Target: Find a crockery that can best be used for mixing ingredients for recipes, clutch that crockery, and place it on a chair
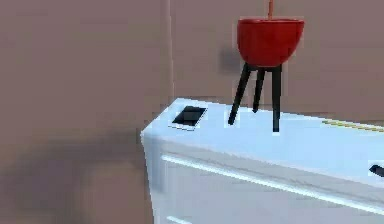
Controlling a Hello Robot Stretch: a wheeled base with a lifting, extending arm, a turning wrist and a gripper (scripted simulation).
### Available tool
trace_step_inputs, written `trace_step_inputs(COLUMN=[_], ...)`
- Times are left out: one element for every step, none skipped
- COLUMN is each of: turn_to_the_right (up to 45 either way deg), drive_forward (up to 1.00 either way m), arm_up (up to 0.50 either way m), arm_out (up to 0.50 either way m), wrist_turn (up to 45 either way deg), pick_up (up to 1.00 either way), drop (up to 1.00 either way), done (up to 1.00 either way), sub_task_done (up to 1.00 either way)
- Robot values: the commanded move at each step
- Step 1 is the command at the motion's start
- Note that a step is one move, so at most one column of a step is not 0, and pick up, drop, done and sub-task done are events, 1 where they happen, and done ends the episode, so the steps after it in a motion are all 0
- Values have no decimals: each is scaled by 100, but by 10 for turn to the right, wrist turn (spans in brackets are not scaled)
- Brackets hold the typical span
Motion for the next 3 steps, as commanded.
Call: trace_step_inputs(turn_to_the_right=[450,450,450], drive_forward=[0,0,0], arm_up=[0,0,0], arm_out=[0,0,0], wrist_turn=[0,0,0], pick_up=[0,0,0], drop=[0,0,0], done=[0,0,0], sub_task_done=[0,0,0])
